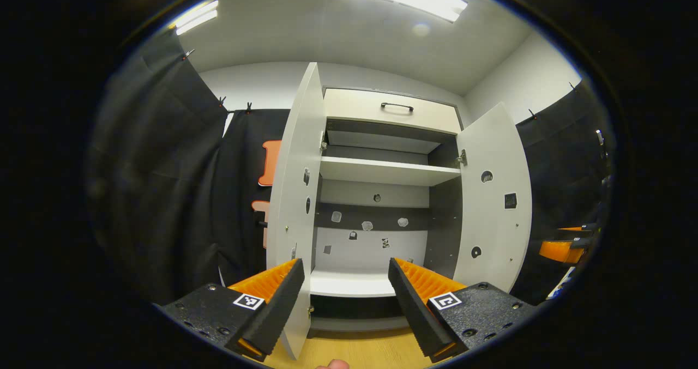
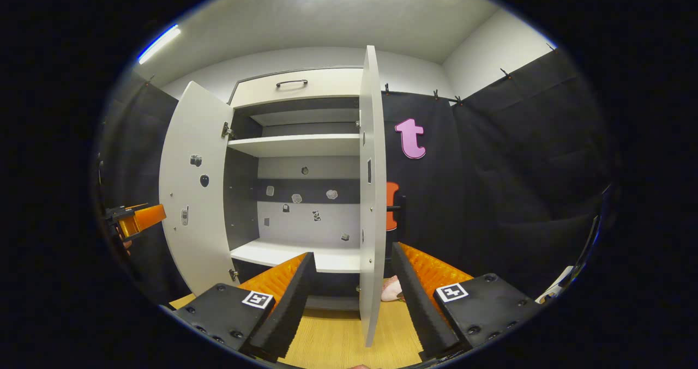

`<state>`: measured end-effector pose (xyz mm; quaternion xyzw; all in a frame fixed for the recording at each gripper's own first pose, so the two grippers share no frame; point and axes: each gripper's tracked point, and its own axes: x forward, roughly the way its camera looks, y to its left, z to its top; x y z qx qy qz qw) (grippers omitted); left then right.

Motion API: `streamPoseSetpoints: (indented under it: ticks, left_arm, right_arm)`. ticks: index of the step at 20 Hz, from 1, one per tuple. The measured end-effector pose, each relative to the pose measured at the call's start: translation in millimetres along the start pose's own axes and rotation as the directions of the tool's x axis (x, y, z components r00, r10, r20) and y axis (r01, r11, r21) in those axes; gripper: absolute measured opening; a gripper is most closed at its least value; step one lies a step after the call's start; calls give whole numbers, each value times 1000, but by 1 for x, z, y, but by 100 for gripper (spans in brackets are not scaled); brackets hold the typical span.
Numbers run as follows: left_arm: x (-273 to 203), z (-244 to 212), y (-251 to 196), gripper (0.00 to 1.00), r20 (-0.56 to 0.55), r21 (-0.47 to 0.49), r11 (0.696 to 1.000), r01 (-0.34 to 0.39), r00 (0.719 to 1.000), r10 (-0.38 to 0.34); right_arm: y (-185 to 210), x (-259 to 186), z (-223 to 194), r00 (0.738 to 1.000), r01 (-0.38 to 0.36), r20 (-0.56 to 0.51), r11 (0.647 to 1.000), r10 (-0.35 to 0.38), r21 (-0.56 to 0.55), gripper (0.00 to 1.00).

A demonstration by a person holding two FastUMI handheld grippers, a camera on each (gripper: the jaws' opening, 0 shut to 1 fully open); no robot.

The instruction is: Open the right door of the double-door shoe cabinet with the right hand, and open the left door with the left hand.

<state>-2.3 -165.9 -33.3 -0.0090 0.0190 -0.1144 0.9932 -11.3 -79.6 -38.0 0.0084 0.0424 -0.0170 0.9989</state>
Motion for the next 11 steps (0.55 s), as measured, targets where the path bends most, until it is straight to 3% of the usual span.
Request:
streamPoseSetpoints:
  ticks: [11]
  left_arm:
    - [5,7,-1,94,10,2,1000,6,1000,-6]
  right_arm:
    - [-1,4,6,1000,0,30,1000,0,-6,93]
